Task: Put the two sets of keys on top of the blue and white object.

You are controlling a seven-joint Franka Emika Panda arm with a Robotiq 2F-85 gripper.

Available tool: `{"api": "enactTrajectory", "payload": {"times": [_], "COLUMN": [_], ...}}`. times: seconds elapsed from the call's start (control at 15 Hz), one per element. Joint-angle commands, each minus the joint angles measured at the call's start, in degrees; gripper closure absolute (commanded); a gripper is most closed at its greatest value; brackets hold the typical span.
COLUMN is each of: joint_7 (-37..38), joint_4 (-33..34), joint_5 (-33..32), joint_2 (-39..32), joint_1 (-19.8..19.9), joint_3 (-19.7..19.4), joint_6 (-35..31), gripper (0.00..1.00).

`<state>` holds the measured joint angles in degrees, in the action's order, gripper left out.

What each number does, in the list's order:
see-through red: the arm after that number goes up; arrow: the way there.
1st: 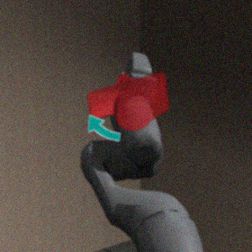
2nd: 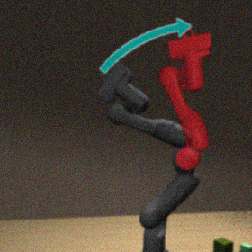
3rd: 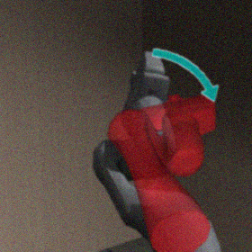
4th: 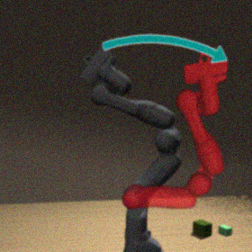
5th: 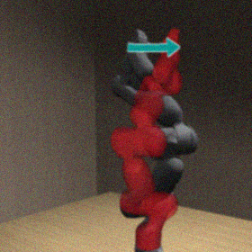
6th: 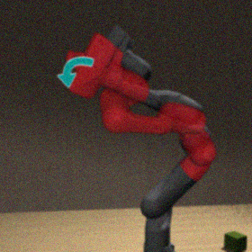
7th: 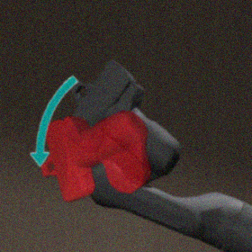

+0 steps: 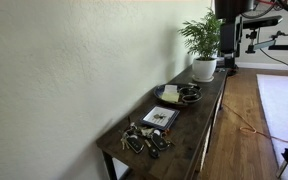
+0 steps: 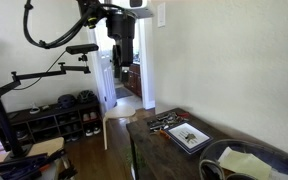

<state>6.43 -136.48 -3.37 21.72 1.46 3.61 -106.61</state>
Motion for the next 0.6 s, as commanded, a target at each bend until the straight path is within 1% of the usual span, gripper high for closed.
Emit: {"api": "enactTrajectory", "payload": {"times": [0.0, 0.4, 0.53], "joint_7": [0.16, 0.16, 0.50], "joint_4": [0.09, 0.09, -0.10], "joint_5": [-0.17, -0.17, 0.18], "joint_2": [-0.39, -0.51, -1.56], "joint_1": [-0.58, -0.59, -0.56], "joint_3": [-0.50, -0.50, -0.56], "joint_6": [-0.04, -0.11, -1.59], "gripper": [0.00, 0.00, 0.00]}}
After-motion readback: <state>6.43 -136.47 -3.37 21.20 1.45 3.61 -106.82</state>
